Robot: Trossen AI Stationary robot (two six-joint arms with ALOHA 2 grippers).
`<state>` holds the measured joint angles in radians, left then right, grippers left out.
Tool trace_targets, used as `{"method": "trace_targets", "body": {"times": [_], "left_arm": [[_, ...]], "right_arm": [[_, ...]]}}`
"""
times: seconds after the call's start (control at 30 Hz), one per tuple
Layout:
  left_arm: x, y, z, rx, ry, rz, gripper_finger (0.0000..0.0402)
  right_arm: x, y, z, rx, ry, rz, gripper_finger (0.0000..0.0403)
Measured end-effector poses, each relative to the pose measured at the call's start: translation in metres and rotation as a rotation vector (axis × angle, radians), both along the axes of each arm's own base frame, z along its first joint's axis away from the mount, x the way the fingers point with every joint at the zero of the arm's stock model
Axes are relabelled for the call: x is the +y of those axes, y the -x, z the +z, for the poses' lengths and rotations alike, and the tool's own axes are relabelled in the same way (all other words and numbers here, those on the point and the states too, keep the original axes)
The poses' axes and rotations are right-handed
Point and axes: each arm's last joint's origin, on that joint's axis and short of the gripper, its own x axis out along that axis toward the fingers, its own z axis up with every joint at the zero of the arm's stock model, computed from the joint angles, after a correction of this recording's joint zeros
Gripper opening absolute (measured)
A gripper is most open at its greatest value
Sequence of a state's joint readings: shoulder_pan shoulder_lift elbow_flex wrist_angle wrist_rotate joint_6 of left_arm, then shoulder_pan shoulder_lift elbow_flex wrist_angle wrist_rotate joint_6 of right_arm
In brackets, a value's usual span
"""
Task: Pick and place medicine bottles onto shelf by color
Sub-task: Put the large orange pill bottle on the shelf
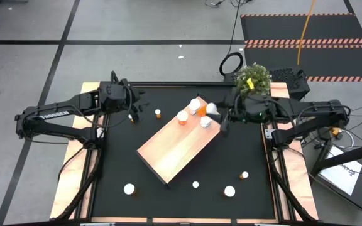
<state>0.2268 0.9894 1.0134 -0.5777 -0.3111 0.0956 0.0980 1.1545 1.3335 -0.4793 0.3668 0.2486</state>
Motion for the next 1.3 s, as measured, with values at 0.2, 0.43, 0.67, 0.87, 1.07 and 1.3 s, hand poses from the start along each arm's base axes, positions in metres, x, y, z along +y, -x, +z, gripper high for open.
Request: {"method": "trace_targets", "body": {"times": [0.2,0.43,0.67,0.87,1.07,1.3], "left_arm": [[-0.007,-0.002,0.0,-0.001,0.001,-0.034,0.0253],[-0.014,-0.003,0.0,-0.009,0.015,-0.062,0.0253],[-0.018,-0.004,0.0,-0.008,0.014,-0.082,0.0253],[-0.018,-0.004,0.0,-0.009,0.013,-0.081,0.0253],[-0.018,-0.004,0.0,-0.011,0.012,-0.08,0.0253],[-0.018,-0.004,0.001,-0.015,0.011,-0.08,0.0253]], "right_arm": [[0.021,-0.029,0.003,0.083,0.04,0.081,0.0214],[0.037,-0.064,-0.01,0.203,0.048,0.114,0.0214],[0.04,-0.086,-0.019,0.309,-0.005,0.097,0.0214],[0.033,-0.089,-0.02,0.308,-0.058,0.043,0.0214],[0.021,-0.088,-0.029,0.388,-0.07,-0.011,0.0214],[0.017,-0.102,-0.05,0.49,-0.043,-0.016,0.0214]]}}
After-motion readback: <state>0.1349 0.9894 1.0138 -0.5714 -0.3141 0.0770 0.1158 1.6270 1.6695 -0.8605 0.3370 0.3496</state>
